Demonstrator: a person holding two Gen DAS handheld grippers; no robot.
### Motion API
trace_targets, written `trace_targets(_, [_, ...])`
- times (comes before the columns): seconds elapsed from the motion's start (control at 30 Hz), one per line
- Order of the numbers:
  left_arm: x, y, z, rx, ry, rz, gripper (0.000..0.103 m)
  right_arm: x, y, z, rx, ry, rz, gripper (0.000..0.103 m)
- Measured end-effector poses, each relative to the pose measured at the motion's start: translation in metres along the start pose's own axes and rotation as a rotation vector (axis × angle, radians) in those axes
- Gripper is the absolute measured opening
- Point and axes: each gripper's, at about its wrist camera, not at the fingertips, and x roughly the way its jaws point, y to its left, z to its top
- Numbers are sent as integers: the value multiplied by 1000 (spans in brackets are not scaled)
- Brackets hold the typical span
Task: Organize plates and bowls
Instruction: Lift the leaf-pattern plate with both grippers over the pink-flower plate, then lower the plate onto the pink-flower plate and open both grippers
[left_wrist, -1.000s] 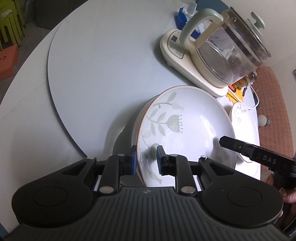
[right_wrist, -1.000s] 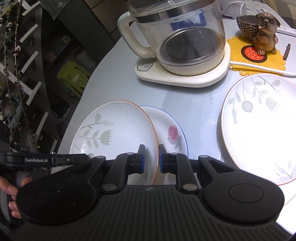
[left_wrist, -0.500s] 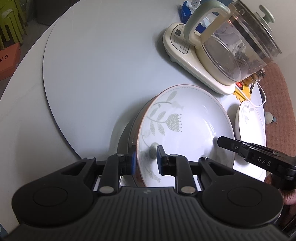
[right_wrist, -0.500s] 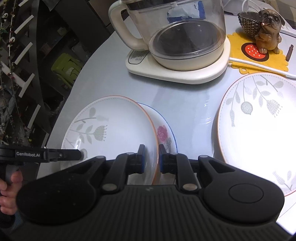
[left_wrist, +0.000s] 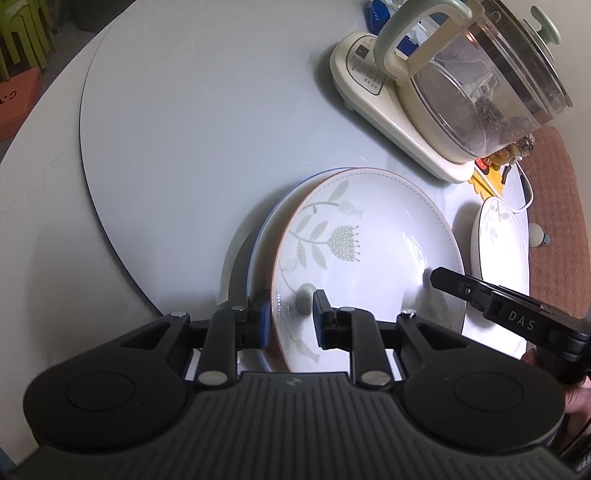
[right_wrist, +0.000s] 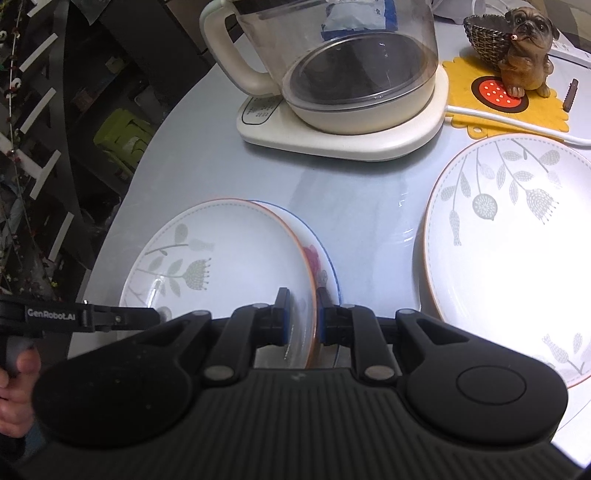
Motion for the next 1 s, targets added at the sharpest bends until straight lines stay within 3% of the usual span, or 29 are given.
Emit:
trace_targets(0.67, [-18,8,-7,-82,-6,-22,31,2,9,11,-21,7,-65,17])
trace_targets(1.0, [-55,8,-12,-57,-87,-30,31,-20,22,15,-33,-55,-117,17])
